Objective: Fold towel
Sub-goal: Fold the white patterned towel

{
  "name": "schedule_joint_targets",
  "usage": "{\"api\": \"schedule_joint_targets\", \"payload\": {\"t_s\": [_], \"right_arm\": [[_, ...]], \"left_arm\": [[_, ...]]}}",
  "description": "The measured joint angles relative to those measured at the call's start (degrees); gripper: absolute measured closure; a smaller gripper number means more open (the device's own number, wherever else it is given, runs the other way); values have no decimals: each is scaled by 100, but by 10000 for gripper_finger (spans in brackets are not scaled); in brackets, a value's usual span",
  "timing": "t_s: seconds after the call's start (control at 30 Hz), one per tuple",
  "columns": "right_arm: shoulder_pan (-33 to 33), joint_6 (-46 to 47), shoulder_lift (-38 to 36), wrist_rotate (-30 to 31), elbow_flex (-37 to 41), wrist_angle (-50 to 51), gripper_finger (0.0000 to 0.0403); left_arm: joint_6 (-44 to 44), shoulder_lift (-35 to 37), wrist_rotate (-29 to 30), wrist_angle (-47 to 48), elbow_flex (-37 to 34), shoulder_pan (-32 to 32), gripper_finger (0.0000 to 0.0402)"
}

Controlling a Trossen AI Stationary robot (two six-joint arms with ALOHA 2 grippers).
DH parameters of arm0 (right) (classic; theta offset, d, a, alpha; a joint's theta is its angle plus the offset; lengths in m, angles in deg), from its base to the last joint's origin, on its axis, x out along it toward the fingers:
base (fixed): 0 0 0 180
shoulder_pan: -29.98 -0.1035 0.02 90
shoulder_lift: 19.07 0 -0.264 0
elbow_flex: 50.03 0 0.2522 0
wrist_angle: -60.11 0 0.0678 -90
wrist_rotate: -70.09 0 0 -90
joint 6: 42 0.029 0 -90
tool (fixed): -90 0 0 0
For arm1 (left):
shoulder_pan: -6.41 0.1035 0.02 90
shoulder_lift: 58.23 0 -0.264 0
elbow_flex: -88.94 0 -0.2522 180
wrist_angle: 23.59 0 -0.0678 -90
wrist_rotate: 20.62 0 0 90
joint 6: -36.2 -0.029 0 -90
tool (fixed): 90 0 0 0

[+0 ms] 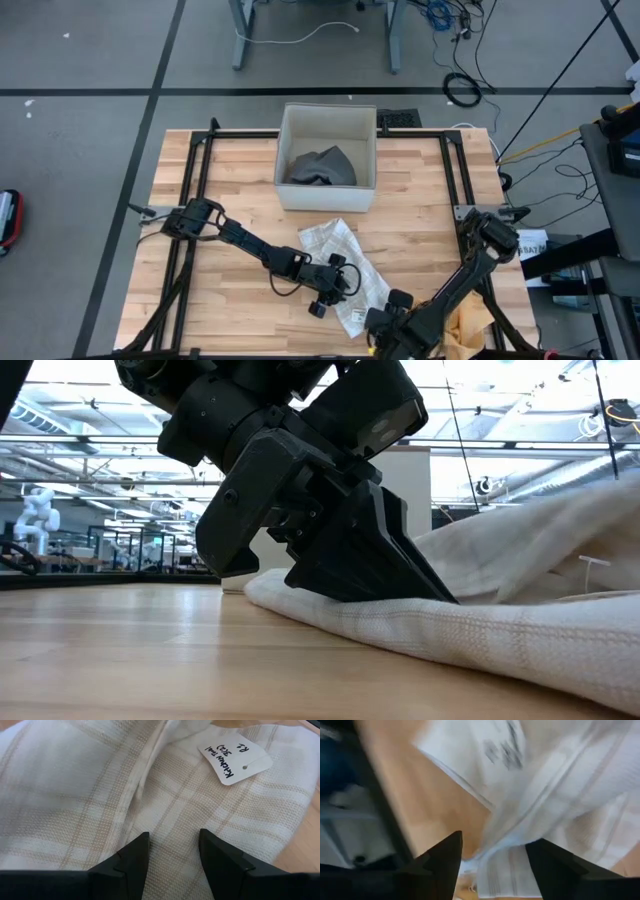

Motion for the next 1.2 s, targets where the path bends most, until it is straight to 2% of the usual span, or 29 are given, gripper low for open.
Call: {"api": "schedule_joint_targets", "payload": {"t_s": [0.07, 0.13, 0.37, 0.43, 0.63, 1.0, 1.2], "right_arm": [[54, 135, 95, -239, 10, 244, 206], [60, 197, 118, -231, 8, 324, 231], [5, -114, 120, -211, -221, 338, 368], [5, -295, 120, -192, -371, 353, 393], [175, -603, 118, 359, -776, 441, 395], [643, -1109, 118, 504, -792, 315, 401], [787, -1344, 119, 526, -788, -53, 401]], "left_arm": [[2, 0, -3, 0, 0, 2, 223], [0, 0, 0, 0, 0, 0, 223], [-1, 0, -1, 0, 0, 2, 223], [-2, 8, -1, 0, 2, 0, 223], [-108, 116, 16, 44, -11, -49, 223], [-500, 673, 635, 841, -12, -613, 223], [-624, 592, -130, 720, -4, -863, 223]]}}
